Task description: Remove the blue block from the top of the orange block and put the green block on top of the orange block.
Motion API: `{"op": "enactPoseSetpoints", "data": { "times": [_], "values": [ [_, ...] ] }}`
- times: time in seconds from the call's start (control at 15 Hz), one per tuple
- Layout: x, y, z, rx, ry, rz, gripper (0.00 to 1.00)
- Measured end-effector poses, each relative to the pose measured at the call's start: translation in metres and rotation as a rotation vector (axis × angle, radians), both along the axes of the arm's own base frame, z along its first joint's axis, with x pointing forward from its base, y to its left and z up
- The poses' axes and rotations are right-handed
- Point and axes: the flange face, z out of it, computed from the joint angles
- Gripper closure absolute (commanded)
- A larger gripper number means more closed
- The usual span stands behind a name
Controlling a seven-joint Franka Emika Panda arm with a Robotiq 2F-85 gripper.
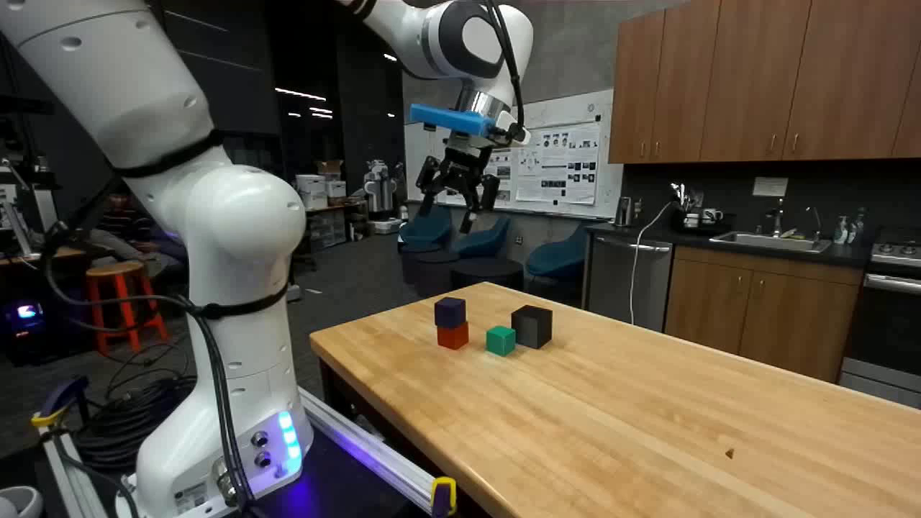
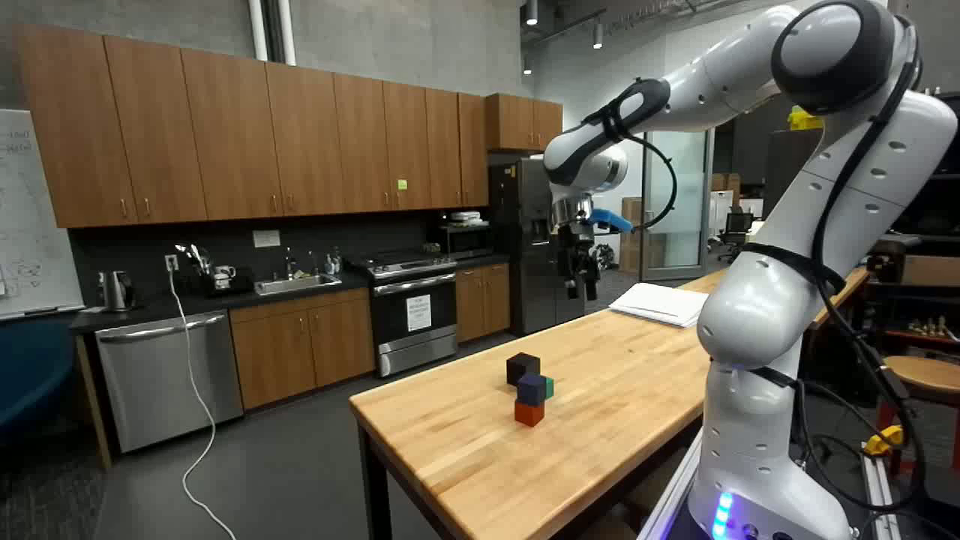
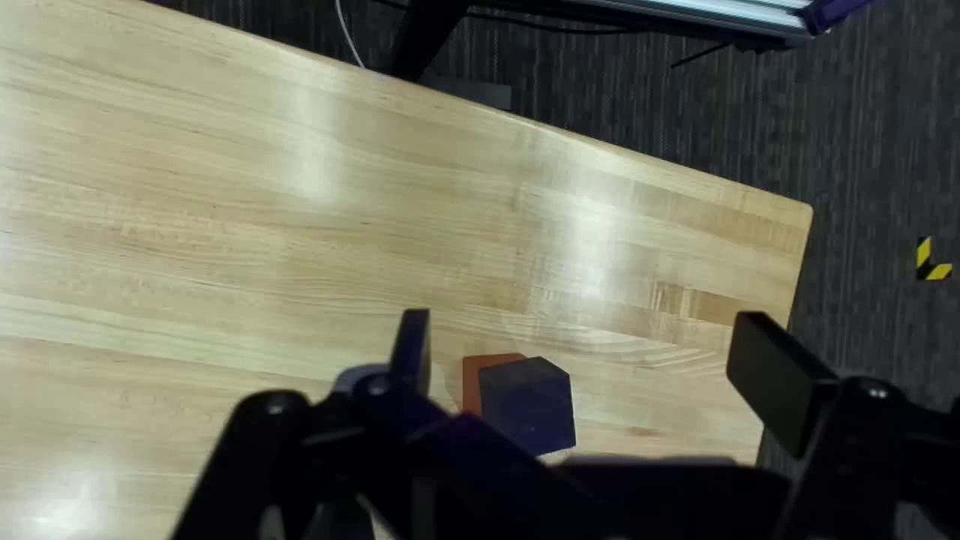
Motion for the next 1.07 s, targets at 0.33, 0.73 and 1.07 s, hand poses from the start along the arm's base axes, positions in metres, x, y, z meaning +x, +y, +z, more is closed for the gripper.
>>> {"op": "enactPoseSetpoints", "data": {
  "times": [0.33,0.73,1.07],
  "values": [
    [0.000,0.000,0.000,0.000,-0.001,0.000,0.00],
    [0.011,0.007,-0.001,-0.028,-0.071,0.004,0.00],
    [0.028,0.029,-0.018,-0.080,-0.168,0.049,0.00]
  ]
}}
